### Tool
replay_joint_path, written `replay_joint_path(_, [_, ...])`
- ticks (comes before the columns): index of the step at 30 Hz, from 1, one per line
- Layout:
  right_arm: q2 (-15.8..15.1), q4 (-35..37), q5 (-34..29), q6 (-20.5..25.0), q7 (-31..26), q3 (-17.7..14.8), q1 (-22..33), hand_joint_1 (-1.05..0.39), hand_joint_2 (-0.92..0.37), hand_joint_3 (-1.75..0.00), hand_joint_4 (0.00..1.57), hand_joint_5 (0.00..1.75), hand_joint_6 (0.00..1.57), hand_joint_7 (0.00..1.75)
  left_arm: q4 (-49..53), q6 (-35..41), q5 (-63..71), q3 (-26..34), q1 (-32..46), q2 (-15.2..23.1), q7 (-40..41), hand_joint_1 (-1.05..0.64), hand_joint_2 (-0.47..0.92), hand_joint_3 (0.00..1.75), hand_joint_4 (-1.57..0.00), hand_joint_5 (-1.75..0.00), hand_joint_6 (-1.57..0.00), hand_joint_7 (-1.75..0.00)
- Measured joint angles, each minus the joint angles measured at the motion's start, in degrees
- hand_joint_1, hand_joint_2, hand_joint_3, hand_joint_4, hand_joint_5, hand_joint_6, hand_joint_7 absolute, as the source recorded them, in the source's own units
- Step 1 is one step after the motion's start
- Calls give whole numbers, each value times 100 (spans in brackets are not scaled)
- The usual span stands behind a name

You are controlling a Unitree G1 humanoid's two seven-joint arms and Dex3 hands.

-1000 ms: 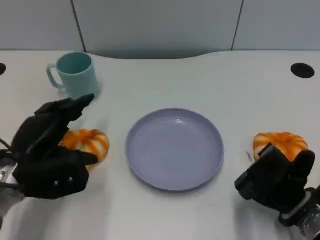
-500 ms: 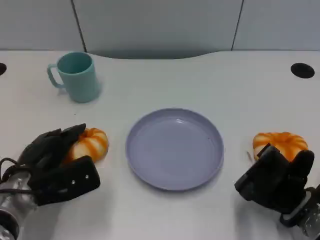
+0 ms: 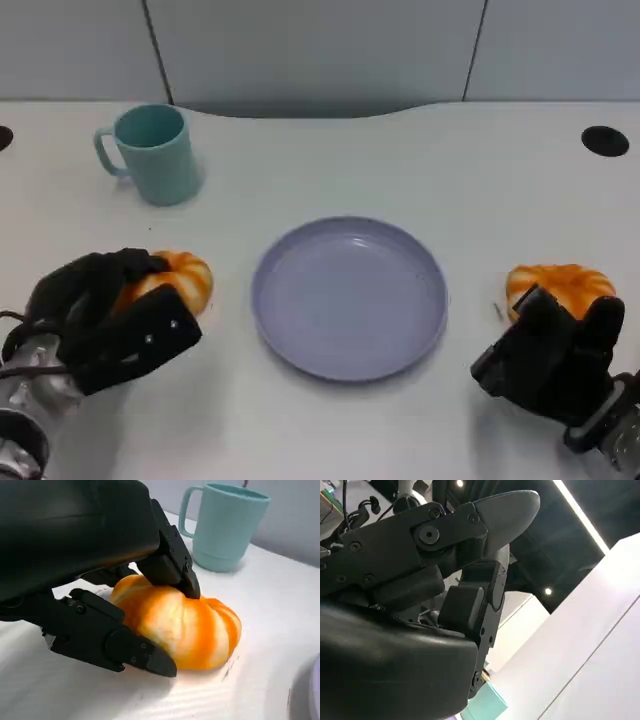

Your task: Grasp the bread from the table and place it into the plate.

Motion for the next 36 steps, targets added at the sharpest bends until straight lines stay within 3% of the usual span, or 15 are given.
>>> replay_joint_path(4, [0, 26, -9, -11, 10, 22, -46, -74, -92, -5, 148, 0, 131, 0, -7, -334, -186, 148, -71, 0, 134, -3, 86, 0, -114, -14, -105, -14])
replay_joint_path(10, [28, 16, -9, -171, -180, 21, -79, -73, -92, -6, 150, 1, 132, 0, -131, -1143, -591, 456, -407, -85, 167, -17, 84, 0, -122, -11, -112, -13])
replay_joint_path(16, [49, 67, -9, -186, -91, 31, -224, -76, -92, -5, 148, 0, 130, 1, -363, -1957, -780, 478, -917, -477, -131, -13, 82, 0, -127, -9, -114, -11])
replay_joint_path(24, [207, 87, -3, -516, -15, 6, -258, -80, -91, -4, 151, 2, 132, 2, -375, -2217, -501, -38, -914, -1120, -280, -15, 80, 0, -131, -6, -119, -8])
replay_joint_path(29, [244, -25, 0, -490, -146, 16, -244, -77, -92, -3, 152, 2, 133, 1, -343, -2216, -338, -300, -895, -1364, -278, -9, 80, 0, -129, -4, -117, -6])
replay_joint_path(31, [248, -112, 9, -490, -153, 17, -219, -76, -92, -4, 153, 2, 134, 1, -301, -2211, -288, -398, -860, -1409, -355, -12, 80, 0, -126, -2, -114, -4])
replay_joint_path(33, [266, -218, 15, -490, -173, 21, -182, -74, -92, -4, 153, 1, 133, 1, -260, -2174, -300, -426, -794, -1435, -644, -21, 72, 1, -102, 0, -93, -1])
replay_joint_path(35, [279, -280, 19, -453, -176, 27, -153, -74, -92, -5, 153, 1, 133, 1, -228, -2055, -311, -433, -719, -1433, -982, -23, 71, 0, -97, 0, -88, 0])
replay_joint_path(36, [282, -300, 19, -429, -177, 30, -132, -72, -92, -6, 153, 1, 133, 1, -221, -2005, -313, -434, -681, -1433, -1088, -40, 72, 1, -70, 0, -67, 0])
